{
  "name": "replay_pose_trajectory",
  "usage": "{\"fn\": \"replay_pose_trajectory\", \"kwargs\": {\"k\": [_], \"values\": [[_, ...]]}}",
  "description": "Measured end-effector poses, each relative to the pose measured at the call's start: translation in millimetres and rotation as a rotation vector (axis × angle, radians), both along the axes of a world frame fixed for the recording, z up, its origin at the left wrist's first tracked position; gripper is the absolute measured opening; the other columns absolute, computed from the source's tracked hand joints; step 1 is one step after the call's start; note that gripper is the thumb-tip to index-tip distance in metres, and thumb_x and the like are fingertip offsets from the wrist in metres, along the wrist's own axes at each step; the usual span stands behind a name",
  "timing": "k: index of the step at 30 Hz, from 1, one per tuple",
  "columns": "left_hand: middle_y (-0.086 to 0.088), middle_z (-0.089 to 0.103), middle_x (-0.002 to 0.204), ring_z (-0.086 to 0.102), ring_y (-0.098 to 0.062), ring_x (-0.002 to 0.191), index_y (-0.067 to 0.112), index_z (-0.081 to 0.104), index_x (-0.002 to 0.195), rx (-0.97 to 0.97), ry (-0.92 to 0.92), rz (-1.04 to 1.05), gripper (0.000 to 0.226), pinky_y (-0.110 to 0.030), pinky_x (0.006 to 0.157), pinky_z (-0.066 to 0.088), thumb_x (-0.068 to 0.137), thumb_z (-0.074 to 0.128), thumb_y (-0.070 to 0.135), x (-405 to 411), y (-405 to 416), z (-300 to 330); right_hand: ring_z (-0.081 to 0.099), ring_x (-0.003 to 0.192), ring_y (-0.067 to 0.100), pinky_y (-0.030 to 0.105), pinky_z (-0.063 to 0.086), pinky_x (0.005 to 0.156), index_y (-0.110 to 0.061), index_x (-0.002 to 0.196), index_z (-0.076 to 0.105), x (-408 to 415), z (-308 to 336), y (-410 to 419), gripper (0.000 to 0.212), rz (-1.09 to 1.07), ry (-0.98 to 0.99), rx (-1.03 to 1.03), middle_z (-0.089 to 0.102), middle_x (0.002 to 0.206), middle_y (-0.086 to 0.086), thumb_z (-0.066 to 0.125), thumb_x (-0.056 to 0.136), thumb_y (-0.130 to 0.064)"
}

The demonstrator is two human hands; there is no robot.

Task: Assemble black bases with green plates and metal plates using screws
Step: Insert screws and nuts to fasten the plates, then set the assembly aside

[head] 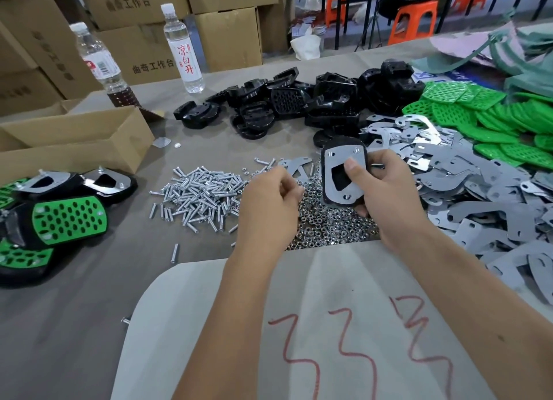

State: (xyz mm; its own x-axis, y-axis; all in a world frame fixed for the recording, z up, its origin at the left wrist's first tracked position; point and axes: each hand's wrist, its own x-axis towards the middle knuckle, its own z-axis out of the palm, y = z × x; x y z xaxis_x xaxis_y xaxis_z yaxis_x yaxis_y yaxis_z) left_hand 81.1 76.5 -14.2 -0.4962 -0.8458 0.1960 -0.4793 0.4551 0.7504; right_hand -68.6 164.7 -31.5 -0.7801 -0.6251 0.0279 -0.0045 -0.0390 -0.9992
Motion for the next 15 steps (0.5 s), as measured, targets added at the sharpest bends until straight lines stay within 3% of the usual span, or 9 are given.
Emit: {"fn": "replay_pose_trajectory", "kwargs": {"k": [3, 6, 8, 11, 15], "values": [[-0.001, 0.067, 0.068, 0.055, -0.012, 0.051, 0.020, 0.059, 0.081, 0.135, 0.236, 0.066, 0.019, -0.030, 0.054, 0.044, 0.098, 0.067, 0.019, 0.5, -2.0, 0.0, 0.062, 0.061, 0.002, 0.026, 0.047, 0.056, -0.030, 0.103, 0.058, 1.8, -1.6, 1.4, 0.015, 0.069, 0.120, 0.026, 0.078, 0.092, -0.004, 0.070, 0.098, -0.037], [-0.001, 0.072, 0.067, 0.064, -0.014, 0.057, 0.017, 0.064, 0.079, 0.209, 0.380, 0.088, 0.016, -0.037, 0.064, 0.054, 0.092, 0.073, 0.013, 2.4, -2.2, -1.8, 0.062, 0.066, 0.008, 0.035, 0.049, 0.068, -0.034, 0.102, 0.057, 3.2, -2.9, 2.5, 0.016, 0.123, 0.200, 0.034, 0.078, 0.090, -0.002, 0.069, 0.096, -0.042], [0.001, 0.074, 0.068, 0.068, -0.014, 0.063, 0.018, 0.070, 0.078, 0.197, 0.474, 0.114, 0.017, -0.037, 0.069, 0.057, 0.085, 0.080, 0.007, 2.1, -1.0, -0.2, 0.059, 0.065, 0.013, 0.037, 0.047, 0.065, -0.034, 0.099, 0.056, 4.8, -2.2, 3.3, 0.017, 0.158, 0.228, 0.021, 0.077, 0.086, 0.001, 0.068, 0.094, -0.045], [0.006, 0.077, 0.075, 0.074, -0.009, 0.071, 0.019, 0.072, 0.087, 0.133, 0.595, 0.128, 0.019, -0.026, 0.072, 0.058, 0.081, 0.085, 0.006, 0.5, -0.4, 1.9, 0.051, 0.057, 0.015, 0.033, 0.042, 0.056, -0.033, 0.096, 0.056, 6.6, -1.2, 4.0, 0.018, 0.197, 0.248, -0.004, 0.073, 0.073, -0.001, 0.069, 0.092, -0.045], [0.011, 0.076, 0.076, 0.071, -0.006, 0.075, 0.020, 0.076, 0.086, -0.055, 0.491, 0.086, 0.012, -0.030, 0.077, 0.058, 0.082, 0.084, 0.012, -5.5, 5.7, 0.8, 0.055, 0.054, 0.011, 0.023, 0.039, 0.045, -0.031, 0.095, 0.055, 8.3, -0.9, 4.4, 0.019, 0.236, 0.256, -0.019, 0.075, 0.074, -0.002, 0.071, 0.092, -0.041]]}}
